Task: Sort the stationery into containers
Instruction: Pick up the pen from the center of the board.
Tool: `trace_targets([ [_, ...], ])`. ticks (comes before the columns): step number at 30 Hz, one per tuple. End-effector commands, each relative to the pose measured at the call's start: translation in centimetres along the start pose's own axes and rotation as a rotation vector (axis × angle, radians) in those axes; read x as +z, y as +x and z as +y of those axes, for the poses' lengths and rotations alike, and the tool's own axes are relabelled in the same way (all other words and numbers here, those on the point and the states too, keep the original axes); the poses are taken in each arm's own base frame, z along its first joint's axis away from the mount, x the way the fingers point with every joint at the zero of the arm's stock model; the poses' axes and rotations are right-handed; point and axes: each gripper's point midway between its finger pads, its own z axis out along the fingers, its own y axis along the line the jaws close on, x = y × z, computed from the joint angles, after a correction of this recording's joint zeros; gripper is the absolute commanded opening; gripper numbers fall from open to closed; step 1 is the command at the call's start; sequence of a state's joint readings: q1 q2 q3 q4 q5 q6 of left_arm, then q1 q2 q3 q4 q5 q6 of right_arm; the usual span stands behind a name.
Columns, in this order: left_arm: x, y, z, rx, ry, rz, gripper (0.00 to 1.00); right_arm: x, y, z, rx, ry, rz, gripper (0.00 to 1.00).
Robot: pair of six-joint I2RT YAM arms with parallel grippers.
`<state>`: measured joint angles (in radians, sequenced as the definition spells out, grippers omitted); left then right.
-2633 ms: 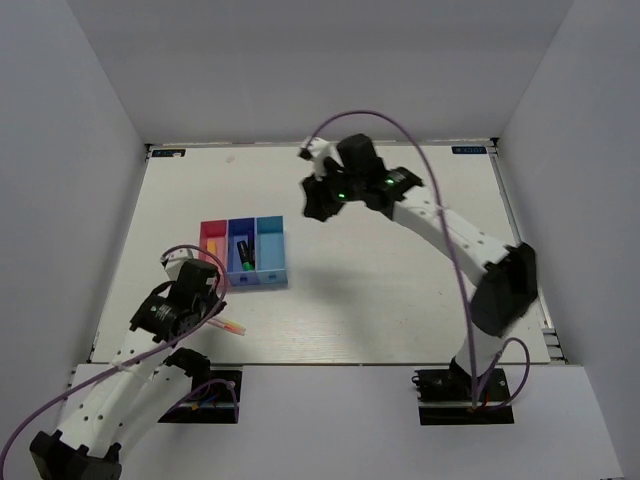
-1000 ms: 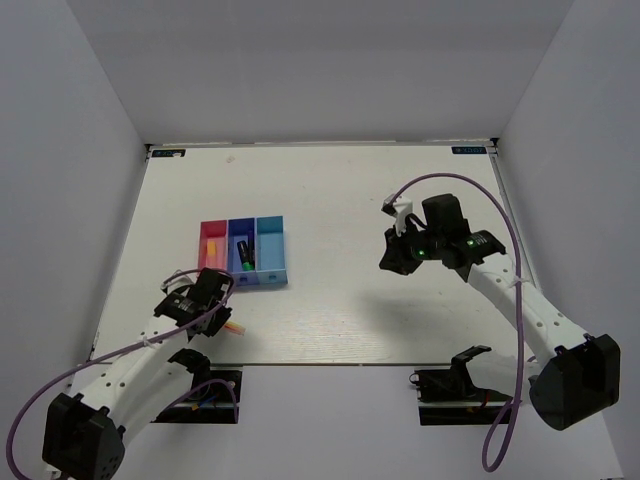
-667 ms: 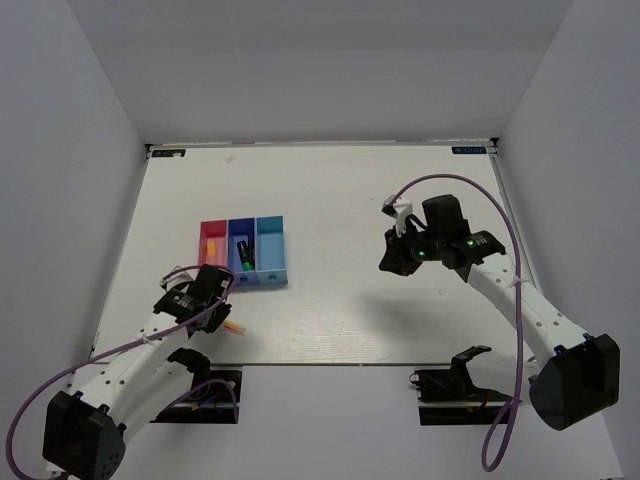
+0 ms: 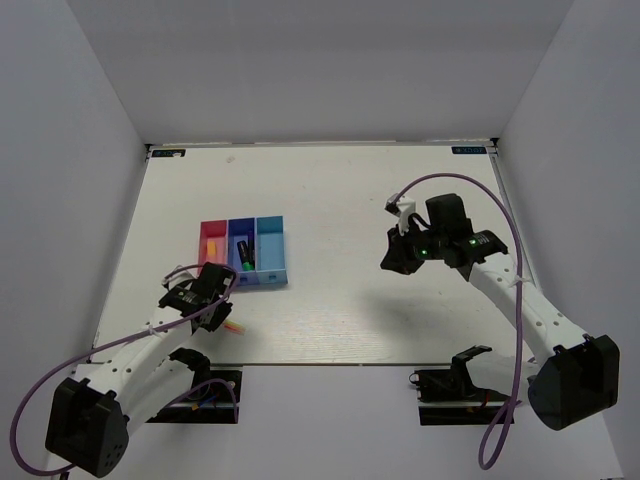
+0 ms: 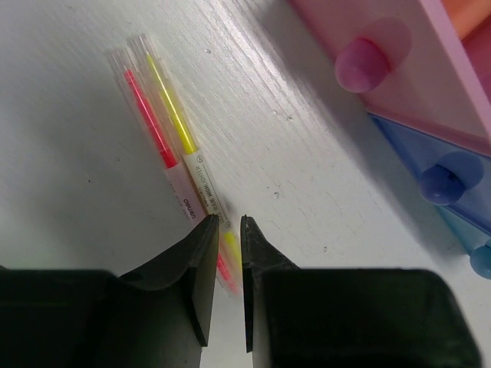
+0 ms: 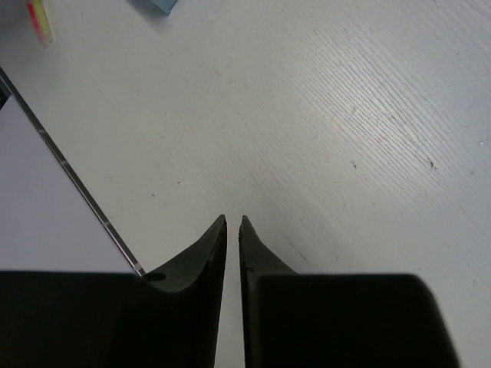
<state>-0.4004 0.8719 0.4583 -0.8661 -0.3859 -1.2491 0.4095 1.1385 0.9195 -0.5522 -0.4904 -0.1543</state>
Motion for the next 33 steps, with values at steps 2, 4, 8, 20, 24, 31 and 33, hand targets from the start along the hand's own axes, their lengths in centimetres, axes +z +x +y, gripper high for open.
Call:
trace_targets([
  [2,0.4,-0.5,0.0,-0.064,-0.010,-0.032,0.29,-0.2,0.0,0.3,0.008,-0.025,-0.007,0.14],
  [4,0.5,-0.4,0.2,-0.065,-0.015,-0.030,0.29,-0.2,-0.1,0.3,0.010,-0.025,-0.008,0.14],
  [8,0.7,-0.3,0.6,-0.063,-0.027,-0.031,0.29,-0.3,0.0,0.2,0.018,-0.025,-0.008,0.14],
  [20,1.1,0.1,1.1,-0.065,-0.045,-0.022,0.33,-0.5,-0.1,0.1,0.029,-0.030,-0.017,0.14],
  [24,1.1,0.0,1.0,-0.064,-0.046,-0.025,0.34,-0.5,-0.1,0.2,0.031,-0.034,-0.018,0.14],
  [31,1.7,0.6,1.4,-0.065,-0.075,0.009,0.35,-0.7,-0.2,-0.1,0.040,-0.028,-0.024,0.16],
  [33,2.0,0.6,1.4,-0.076,-0.079,0.013,0.35,-0.8,-0.2,0.0,0.044,-0.032,-0.025,0.16],
])
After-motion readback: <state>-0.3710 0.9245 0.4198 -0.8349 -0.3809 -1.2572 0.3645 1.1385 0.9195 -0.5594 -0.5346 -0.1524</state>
